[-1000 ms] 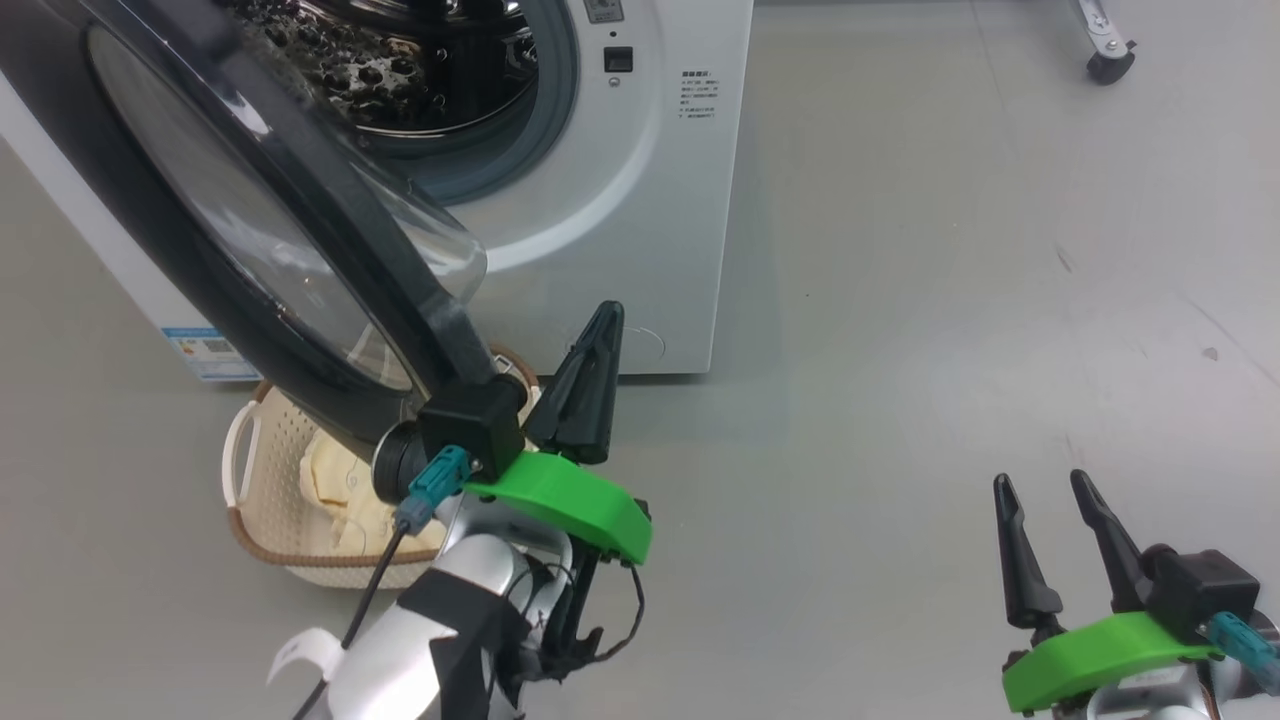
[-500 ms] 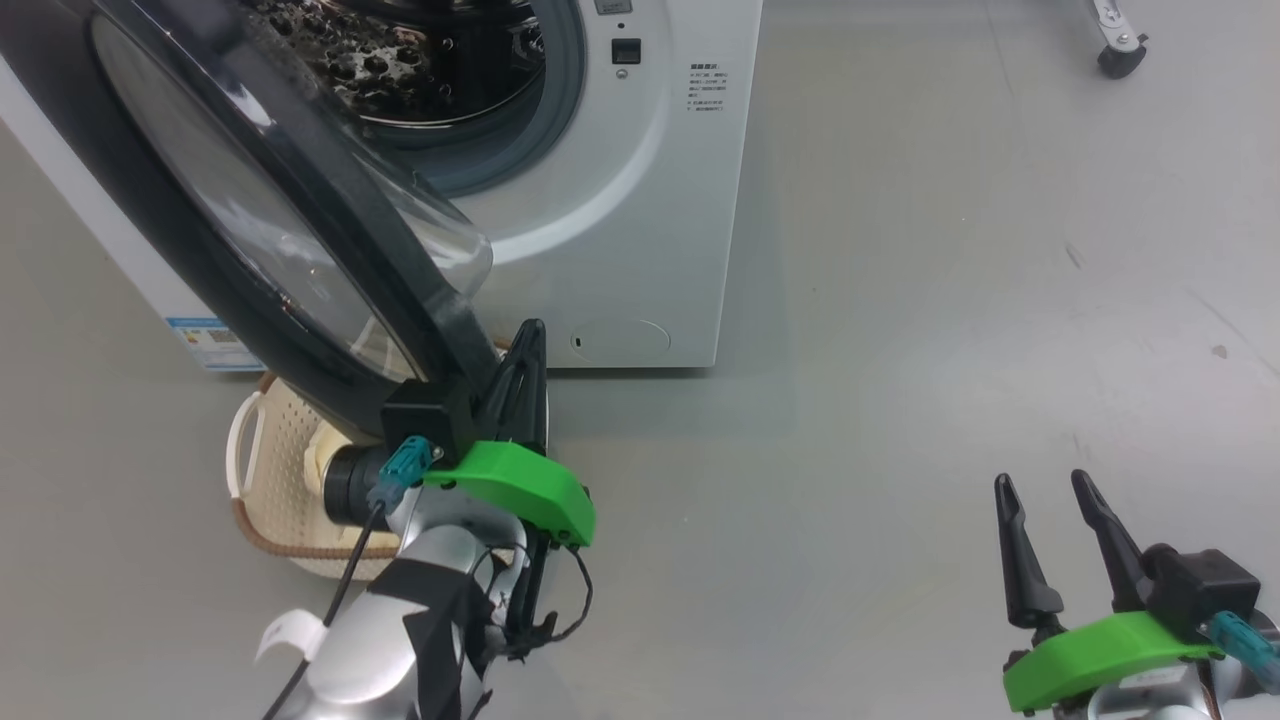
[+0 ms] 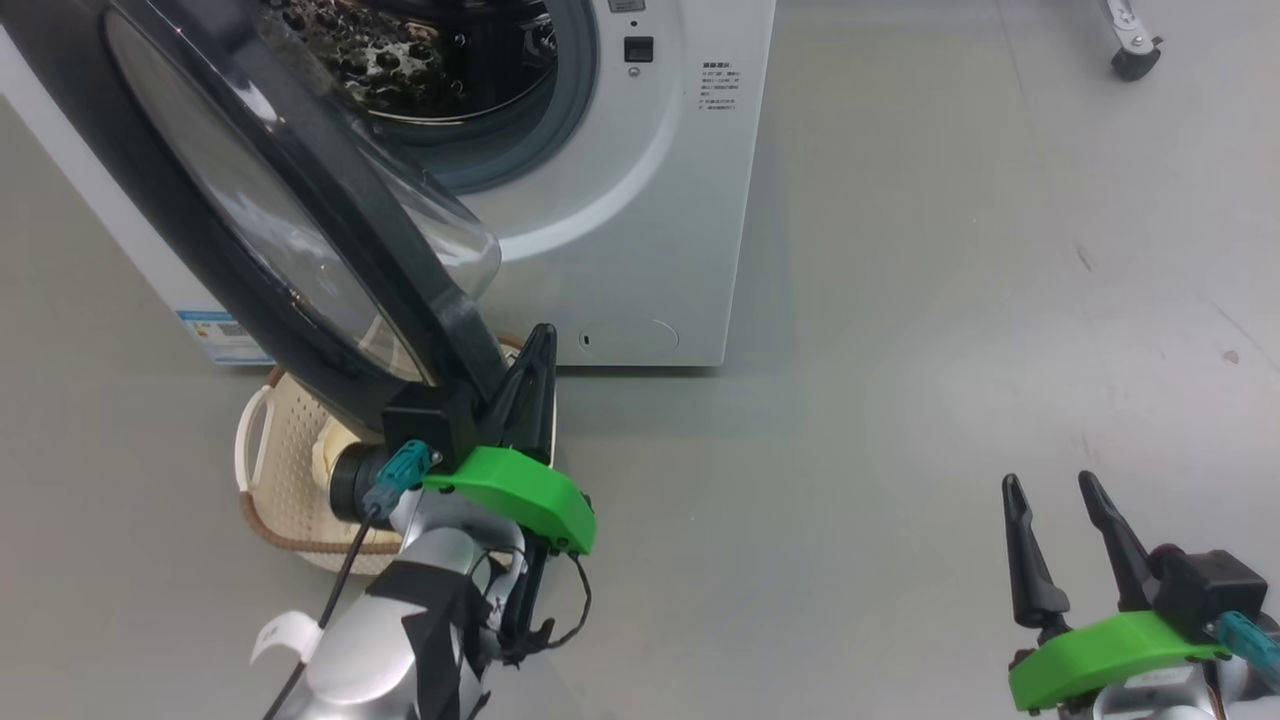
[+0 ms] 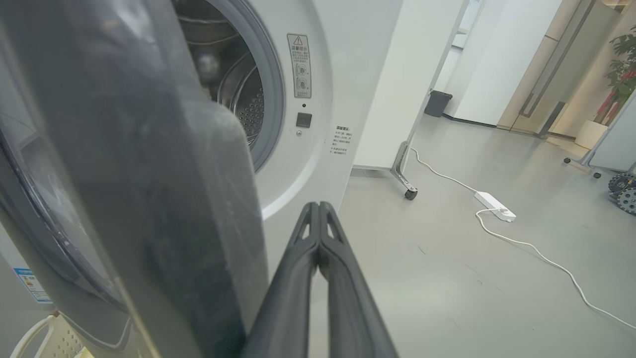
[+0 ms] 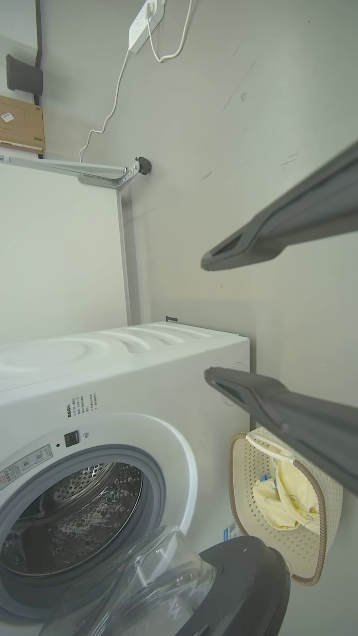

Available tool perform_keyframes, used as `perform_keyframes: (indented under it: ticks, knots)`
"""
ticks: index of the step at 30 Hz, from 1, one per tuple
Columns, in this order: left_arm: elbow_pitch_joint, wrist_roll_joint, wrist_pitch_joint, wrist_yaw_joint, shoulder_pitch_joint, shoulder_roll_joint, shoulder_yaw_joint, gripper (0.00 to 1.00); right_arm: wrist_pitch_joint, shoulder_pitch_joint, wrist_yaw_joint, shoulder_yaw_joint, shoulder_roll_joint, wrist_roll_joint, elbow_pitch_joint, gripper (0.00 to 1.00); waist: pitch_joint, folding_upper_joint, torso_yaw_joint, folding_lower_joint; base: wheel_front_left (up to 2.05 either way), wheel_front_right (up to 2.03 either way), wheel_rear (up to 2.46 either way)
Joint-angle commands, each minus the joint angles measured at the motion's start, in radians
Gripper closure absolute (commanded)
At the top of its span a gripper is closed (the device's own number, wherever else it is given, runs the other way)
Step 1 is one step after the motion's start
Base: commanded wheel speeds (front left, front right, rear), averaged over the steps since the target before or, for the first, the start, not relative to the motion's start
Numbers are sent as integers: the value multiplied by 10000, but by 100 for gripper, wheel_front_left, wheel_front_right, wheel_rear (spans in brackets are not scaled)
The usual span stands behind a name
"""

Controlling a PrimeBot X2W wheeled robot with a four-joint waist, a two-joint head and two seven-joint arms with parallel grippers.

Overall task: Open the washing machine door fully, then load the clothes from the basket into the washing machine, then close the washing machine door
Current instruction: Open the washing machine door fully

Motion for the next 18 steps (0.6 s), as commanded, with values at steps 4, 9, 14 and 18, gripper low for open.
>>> perform_keyframes:
  ticks: [4, 9, 14, 18]
  knots:
    - [-224, -120, -108, 158, -68, 335, 493, 100, -95, -500, -2, 135, -87, 38, -245, 0, 10, 0, 119, 0, 0, 0, 0]
    - [-353, -145, -116, 282, 191, 415, 504, 100, -75, -489, -2, 96, -87, -6, -274, 0, 4, 0, 315, 0, 0, 0, 0]
    - [-490, -199, -129, 371, 458, 514, 577, 100, -66, -498, -2, 107, -87, -24, -264, 0, -39, 0, 430, 0, 0, 0, 0]
    - [-696, -182, -140, 494, 716, 623, 611, 100, -60, -492, -2, 105, -87, -35, -265, 0, -70, 0, 531, 0, 0, 0, 0]
